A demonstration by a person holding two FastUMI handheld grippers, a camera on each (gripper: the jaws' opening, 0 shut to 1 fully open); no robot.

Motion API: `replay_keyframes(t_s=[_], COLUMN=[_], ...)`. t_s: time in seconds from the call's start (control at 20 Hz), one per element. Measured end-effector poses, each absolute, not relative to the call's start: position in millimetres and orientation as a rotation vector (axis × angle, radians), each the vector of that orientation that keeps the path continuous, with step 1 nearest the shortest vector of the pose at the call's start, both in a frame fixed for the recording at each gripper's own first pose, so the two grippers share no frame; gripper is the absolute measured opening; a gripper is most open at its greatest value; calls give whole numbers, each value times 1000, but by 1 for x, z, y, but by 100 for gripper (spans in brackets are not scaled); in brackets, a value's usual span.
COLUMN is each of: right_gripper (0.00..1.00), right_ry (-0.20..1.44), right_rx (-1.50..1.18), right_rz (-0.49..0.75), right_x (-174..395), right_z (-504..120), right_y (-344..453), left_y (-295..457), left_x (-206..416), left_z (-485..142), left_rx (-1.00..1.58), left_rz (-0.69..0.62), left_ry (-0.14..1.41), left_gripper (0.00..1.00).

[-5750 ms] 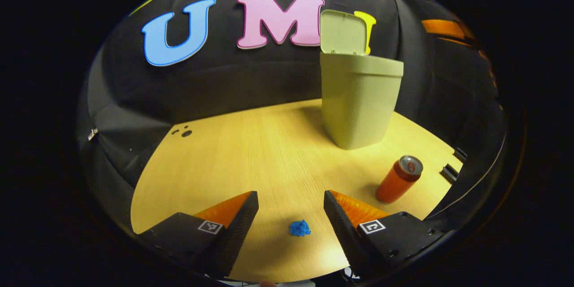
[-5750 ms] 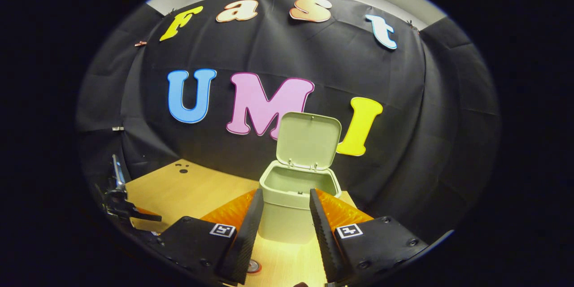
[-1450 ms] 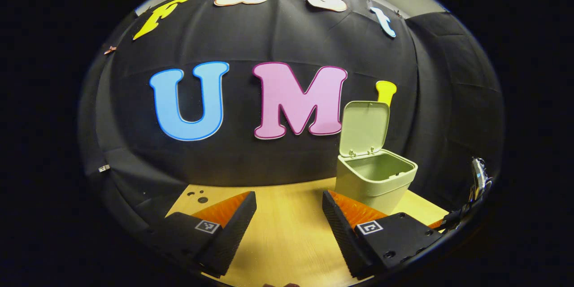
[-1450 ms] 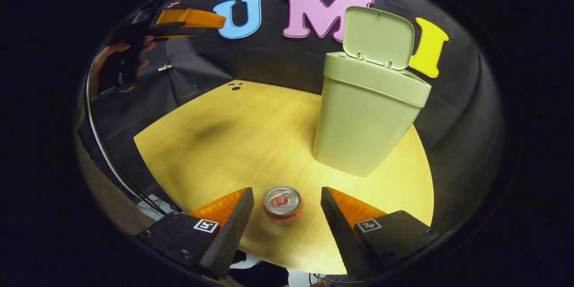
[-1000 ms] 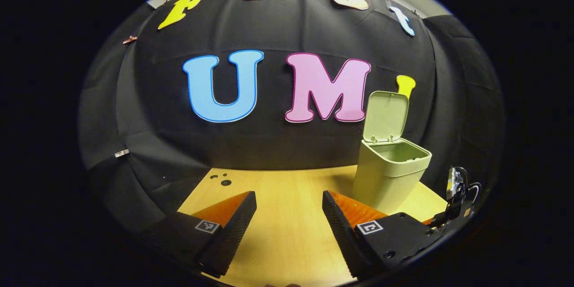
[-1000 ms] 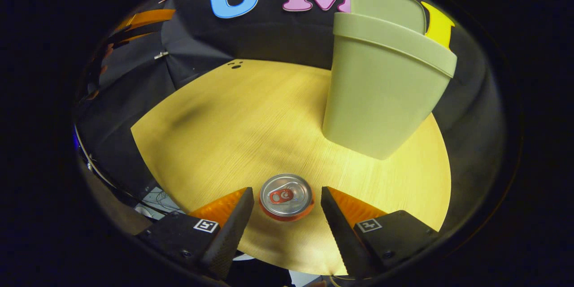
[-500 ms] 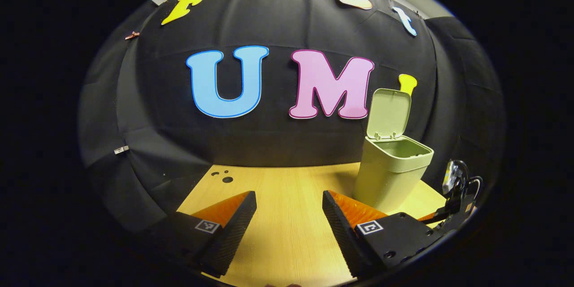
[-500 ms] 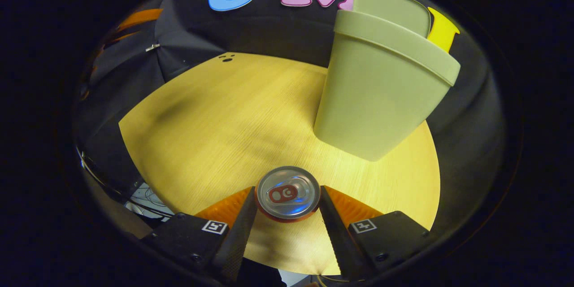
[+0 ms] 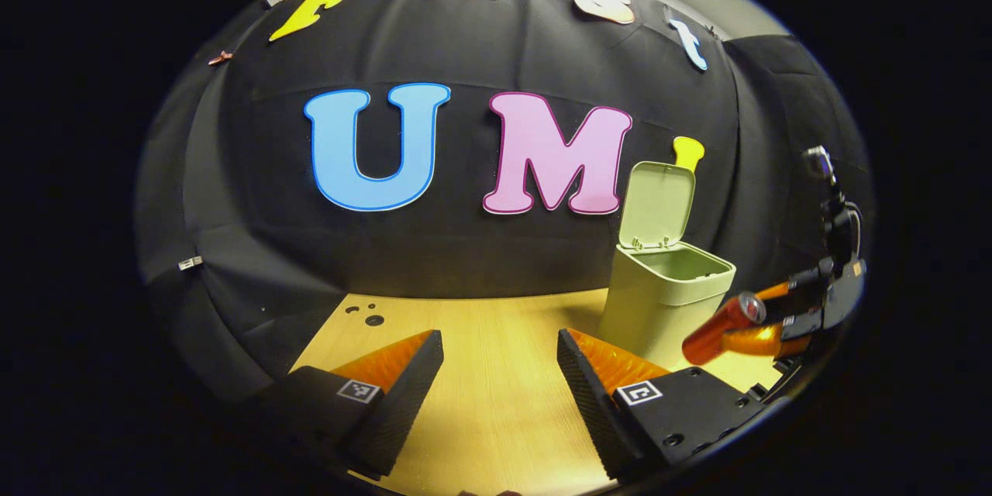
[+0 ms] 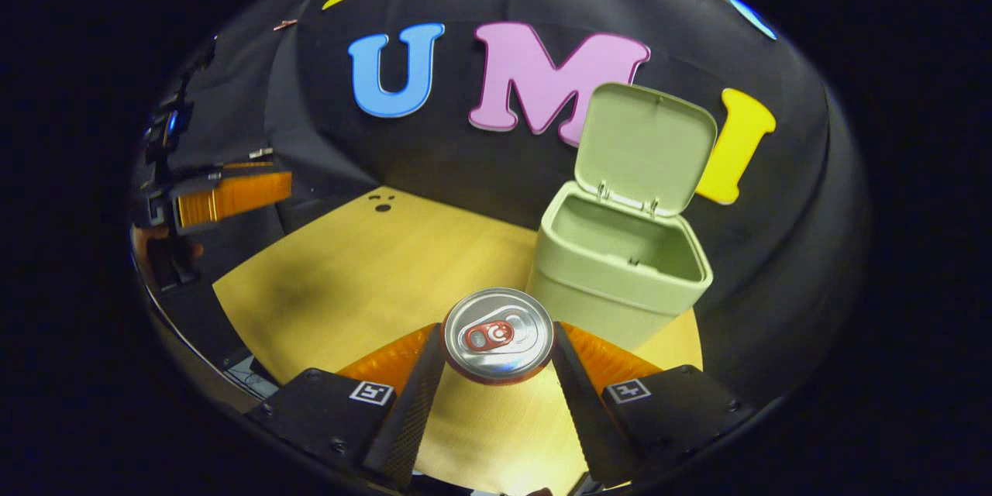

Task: Press the lid of the desktop garbage bin to open it, pick up the crumpled paper on the desktop and throw it into the bin, then pick up the pop can on the desktop and drop it into the bin, and finally close the garbage bin lid.

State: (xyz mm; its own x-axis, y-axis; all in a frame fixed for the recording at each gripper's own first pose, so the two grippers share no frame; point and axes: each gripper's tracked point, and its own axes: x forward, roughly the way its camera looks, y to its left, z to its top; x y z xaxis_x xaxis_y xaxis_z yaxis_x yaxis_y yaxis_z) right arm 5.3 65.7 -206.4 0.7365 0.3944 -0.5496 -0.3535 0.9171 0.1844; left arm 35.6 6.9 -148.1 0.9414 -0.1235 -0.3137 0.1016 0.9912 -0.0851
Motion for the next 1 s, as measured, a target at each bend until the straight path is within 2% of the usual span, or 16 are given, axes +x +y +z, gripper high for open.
replay_keyframes(t_s=[0.2, 0.45, 0.65, 1.0], right_gripper=[83, 83, 83, 83], right_ry=[478, 422, 451, 606], right_rx=[114, 138, 141, 186], right_rz=[312, 220, 179, 199], right_x=[58, 104, 137, 163], right_z=[-154, -137, -164, -233], right_y=[46, 8, -15, -13], left_y=[16, 15, 15, 17], left_x=[35, 32, 31, 41], left_z=[-148, -147, -151, -154], left_rx=[-77, -99, -129, -123], left_rz=[-135, -128, -97, -18], left_ry=[315, 307, 319, 356], left_gripper=[95, 95, 95, 95])
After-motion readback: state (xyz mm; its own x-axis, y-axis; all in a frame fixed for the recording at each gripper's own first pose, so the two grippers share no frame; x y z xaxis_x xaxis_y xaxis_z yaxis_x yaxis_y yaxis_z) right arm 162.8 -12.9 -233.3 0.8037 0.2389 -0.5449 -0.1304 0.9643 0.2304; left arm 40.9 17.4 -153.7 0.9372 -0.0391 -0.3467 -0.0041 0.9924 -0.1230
